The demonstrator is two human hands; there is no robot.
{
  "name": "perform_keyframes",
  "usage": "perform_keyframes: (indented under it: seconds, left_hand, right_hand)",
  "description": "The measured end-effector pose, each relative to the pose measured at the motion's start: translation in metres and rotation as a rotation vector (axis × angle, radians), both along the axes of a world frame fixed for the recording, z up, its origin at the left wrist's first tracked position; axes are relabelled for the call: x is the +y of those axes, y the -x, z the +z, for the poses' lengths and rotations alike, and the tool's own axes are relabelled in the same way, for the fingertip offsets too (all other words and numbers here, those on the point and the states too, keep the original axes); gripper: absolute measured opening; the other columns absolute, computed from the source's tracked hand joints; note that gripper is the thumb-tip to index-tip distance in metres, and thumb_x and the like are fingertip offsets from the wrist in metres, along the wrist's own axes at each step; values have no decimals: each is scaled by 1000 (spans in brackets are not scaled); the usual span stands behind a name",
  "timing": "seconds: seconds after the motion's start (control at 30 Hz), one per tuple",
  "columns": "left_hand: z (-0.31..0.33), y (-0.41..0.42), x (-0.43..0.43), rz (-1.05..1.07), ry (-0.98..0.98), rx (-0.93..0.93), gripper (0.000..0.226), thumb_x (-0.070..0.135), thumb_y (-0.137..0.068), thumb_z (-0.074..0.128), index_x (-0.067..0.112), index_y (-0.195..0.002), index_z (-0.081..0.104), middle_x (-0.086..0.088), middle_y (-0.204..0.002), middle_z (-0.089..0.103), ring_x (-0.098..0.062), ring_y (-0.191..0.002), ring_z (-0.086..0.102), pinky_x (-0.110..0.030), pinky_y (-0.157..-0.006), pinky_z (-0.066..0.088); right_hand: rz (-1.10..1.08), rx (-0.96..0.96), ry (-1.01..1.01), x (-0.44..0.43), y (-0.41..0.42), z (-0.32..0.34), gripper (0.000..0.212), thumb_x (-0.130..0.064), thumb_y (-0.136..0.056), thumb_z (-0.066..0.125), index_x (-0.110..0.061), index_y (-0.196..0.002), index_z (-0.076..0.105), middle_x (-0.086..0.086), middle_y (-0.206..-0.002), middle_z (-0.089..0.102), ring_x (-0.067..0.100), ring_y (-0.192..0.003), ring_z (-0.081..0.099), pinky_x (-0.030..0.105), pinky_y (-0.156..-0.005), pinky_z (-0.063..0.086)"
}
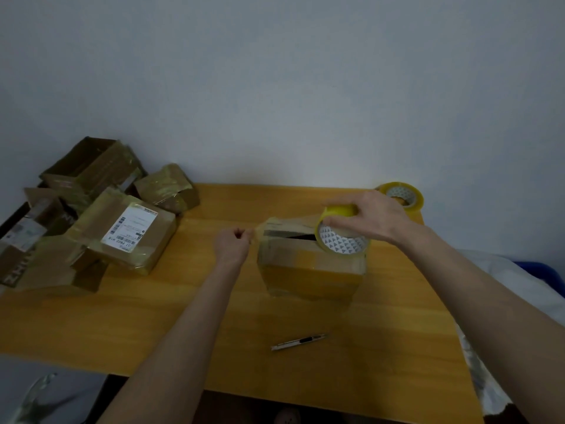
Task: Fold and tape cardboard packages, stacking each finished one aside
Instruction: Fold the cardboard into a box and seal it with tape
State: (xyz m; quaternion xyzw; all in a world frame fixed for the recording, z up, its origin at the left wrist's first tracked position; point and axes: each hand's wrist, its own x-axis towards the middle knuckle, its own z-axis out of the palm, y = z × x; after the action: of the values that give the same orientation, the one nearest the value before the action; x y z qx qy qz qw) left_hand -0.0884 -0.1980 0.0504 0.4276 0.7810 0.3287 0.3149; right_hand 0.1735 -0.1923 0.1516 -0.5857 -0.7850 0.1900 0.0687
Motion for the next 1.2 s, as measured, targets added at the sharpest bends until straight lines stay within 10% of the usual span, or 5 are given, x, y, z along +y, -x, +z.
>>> perform_keyframes:
  seconds: [0.33,0.6,0.87,1.2]
  left_hand:
    - [-7,-4,7,43,26,12,30,24,-98,51,16,-69,52,-4,-68,55,-25,-69,56,-41,-72,51]
    - [1,-20,7,108,-310,-2,19,24,-99,48,13,-85,53,-7,-81,61,-25,-74,59,-35,-63,46]
    - [-19,-20,3,-2,9,173,17,22,-98,48,8,-91,56,-5,-89,56,-20,-83,53,-30,-68,37]
    - [-18,-21,3,101,-49,138,19,25,-101,43,11,-93,53,-6,-90,58,-21,-79,52,-32,-64,37]
  right_hand:
    - [66,-155,-15,0,20,-8,51,-65,-85,52,-48,-132,47,-1,-125,56,22,-120,50,39,-99,40]
    - [72,19,126,-1,18,-9,46,-51,-85,63,-38,-128,57,2,-118,56,25,-120,48,39,-97,42]
    - [-26,-37,87,3,30,-12,48,-47,-87,63,-38,-134,53,6,-127,51,27,-123,45,38,-98,41]
    - [-56,-19,118,2,34,-11,48,-43,-88,64,-36,-134,54,6,-137,48,26,-128,42,39,-102,38]
